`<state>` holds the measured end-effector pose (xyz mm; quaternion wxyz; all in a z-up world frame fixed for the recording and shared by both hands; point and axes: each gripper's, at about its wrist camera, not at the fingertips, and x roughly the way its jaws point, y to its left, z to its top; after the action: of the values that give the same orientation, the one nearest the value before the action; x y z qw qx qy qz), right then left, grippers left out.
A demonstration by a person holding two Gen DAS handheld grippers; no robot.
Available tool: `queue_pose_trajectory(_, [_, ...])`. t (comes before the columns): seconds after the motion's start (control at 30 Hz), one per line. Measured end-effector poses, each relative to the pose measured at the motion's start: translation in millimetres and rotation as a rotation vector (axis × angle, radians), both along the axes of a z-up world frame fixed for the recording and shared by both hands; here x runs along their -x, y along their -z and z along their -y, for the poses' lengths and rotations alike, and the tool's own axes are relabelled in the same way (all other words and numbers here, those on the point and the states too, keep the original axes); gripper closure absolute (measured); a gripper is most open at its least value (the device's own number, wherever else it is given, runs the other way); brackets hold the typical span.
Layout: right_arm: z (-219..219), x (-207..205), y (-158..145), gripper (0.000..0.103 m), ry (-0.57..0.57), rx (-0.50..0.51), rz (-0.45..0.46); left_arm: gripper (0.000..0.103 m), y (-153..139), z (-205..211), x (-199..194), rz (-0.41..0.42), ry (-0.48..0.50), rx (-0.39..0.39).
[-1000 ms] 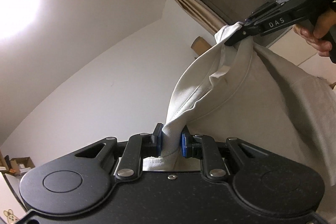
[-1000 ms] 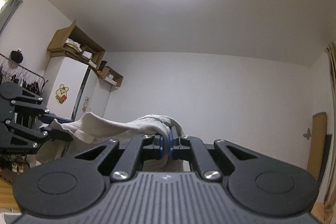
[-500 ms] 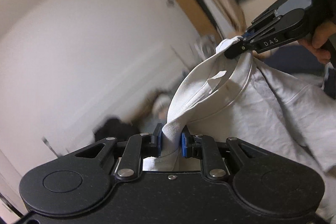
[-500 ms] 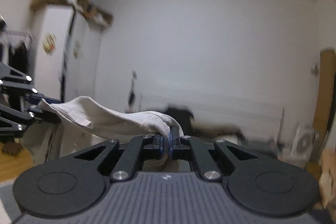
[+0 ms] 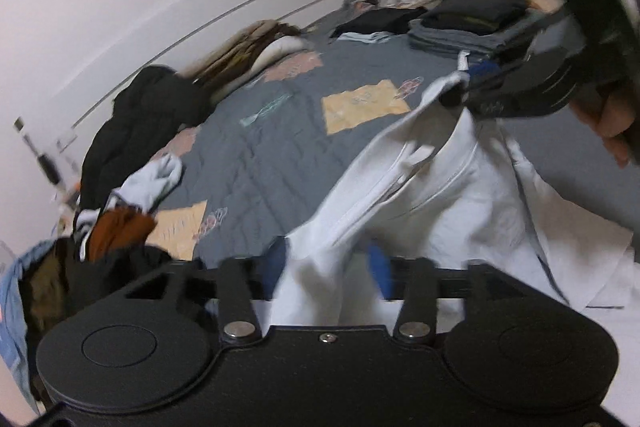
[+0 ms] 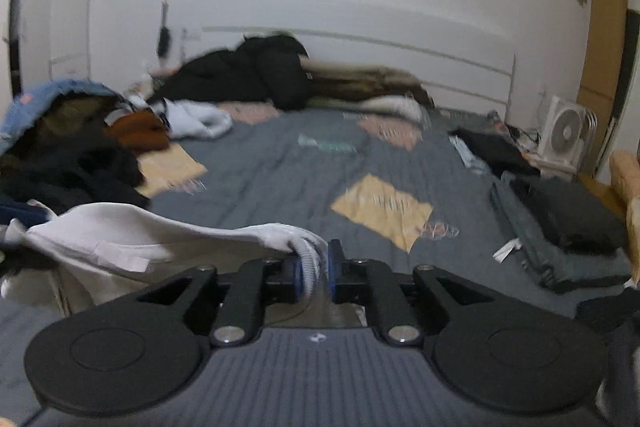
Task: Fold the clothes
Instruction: 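Lower the sweatshirt onto the bed and open both grippers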
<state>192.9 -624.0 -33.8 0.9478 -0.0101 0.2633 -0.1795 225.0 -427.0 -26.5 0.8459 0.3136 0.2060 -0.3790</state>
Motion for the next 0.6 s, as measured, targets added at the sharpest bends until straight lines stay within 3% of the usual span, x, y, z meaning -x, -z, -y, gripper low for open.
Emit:
queue_pose_trajectory(0.07, [2, -6, 17, 0.068, 0.032, 0.0, -0.037, 0.038, -4, -23, 13, -0.015, -0.005, 0.038])
queue_pose_trajectory(0.2, [5, 12, 25, 0.037, -0.017, -0.005, -0.038, 0.031, 3, -59, 57, -0.069, -0.04, 0.122])
queue_pose_trajectory(0.33, [1, 45, 8, 0.031, 0.002, -0.024, -0.019, 0.031, 22, -79, 116, -0.088, -0.04, 0.118])
queue_pose_trajectory(0.6, [-38, 164, 8, 0.026, 0.008, -0.237, 0.051, 0.031, 72, -107, 247, -0.063, 0.044, 0.021])
